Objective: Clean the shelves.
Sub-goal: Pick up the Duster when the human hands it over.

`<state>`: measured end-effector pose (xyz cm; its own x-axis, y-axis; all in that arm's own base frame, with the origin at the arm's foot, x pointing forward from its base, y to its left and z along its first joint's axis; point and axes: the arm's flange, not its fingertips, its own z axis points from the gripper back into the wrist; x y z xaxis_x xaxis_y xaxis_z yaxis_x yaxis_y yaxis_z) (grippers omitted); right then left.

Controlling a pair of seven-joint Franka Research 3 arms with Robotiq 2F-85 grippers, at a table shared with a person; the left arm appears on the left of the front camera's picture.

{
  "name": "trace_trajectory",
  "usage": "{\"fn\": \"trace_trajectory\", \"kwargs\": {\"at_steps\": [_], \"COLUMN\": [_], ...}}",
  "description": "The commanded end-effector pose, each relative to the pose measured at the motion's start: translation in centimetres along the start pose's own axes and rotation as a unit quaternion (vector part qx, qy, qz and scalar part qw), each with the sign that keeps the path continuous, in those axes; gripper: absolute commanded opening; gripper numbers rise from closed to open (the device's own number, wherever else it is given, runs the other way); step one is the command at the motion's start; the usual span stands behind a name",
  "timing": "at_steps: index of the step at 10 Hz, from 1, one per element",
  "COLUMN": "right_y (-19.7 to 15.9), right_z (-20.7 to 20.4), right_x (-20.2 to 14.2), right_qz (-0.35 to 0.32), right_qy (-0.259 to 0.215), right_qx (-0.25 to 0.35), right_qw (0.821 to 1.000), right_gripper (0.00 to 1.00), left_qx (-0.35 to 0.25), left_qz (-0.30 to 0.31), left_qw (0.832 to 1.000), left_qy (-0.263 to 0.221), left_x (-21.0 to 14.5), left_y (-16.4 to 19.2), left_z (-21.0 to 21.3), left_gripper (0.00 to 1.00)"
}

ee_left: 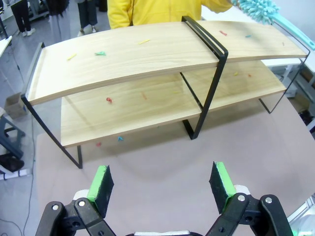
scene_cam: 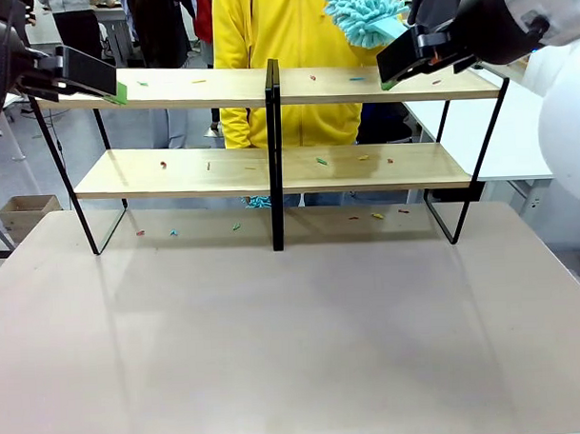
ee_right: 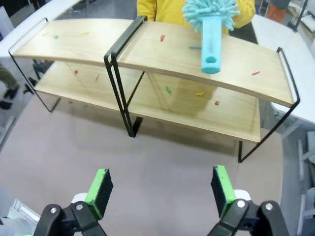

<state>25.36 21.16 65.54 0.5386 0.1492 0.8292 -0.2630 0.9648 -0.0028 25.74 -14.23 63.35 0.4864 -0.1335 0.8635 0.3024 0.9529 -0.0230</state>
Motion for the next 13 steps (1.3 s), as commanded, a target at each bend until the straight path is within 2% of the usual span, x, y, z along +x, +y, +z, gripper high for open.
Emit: {"fn": "trace_trajectory", "kwargs": {"at_steps": [1,2,3,4,5,6,7,8,9,10,11,13], "right_y": [-4.9,-8.8,-12.9,-15.8,-9.9,-14.3,-10.9,-13.4,-15.8,-17.1,-18.3,-19.4], "right_z": [1.3,2.2,2.1,0.6,1.2,1.1,0.7,-1.6,-4.5,-7.6,-10.8,-15.7], "right_x": [4.3,6.9,8.5,8.6,5.9,7.2,5.7,7.8,9.7,11.2,12.4,13.6], "right_qz": [-0.146,-0.216,-0.251,-0.335,-0.160,-0.217,-0.133,-0.215,-0.278,-0.300,-0.331,-0.353], "right_qy": [0.053,0.099,0.180,0.181,0.058,0.091,0.149,0.167,0.199,0.219,0.215,0.207], "right_qx": [0.099,0.179,0.280,0.217,0.146,0.195,0.215,0.290,0.321,0.350,0.345,0.362], "right_qw": [0.983,0.955,0.909,0.899,0.974,0.952,0.956,0.917,0.883,0.860,0.852,0.838], "right_gripper": [1.00,1.00,1.00,1.00,1.00,1.00,1.00,1.00,1.00,1.00,1.00,1.00], "left_qx": [0.001,0.001,0.001,0.001,0.001,0.001,0.001,0.001,0.001,0.001,0.001,0.001], "left_qz": [0.001,0.001,0.001,0.001,0.001,0.001,0.001,0.001,0.001,0.001,0.001,0.001], "left_qw": [1.000,1.000,1.000,1.000,1.000,1.000,1.000,1.000,1.000,1.000,1.000,1.000], "left_qy": [0.000,0.000,0.000,0.000,0.000,0.000,0.000,0.000,0.000,0.000,0.000,0.000], "left_x": [0.0,0.0,0.0,0.0,0.0,0.0,0.0,0.0,0.0,0.0,0.0,0.0], "left_y": [0.1,0.1,0.1,0.1,0.1,0.1,0.1,0.1,0.1,0.1,0.1,0.1], "left_z": [0.0,0.0,0.0,0.0,0.0,0.0,0.0,0.0,0.0,0.0,0.0,0.0], "left_gripper": [1.00,1.00,1.00,1.00,1.00,1.00,1.00,1.00,1.00,1.00,1.00,1.00]}}
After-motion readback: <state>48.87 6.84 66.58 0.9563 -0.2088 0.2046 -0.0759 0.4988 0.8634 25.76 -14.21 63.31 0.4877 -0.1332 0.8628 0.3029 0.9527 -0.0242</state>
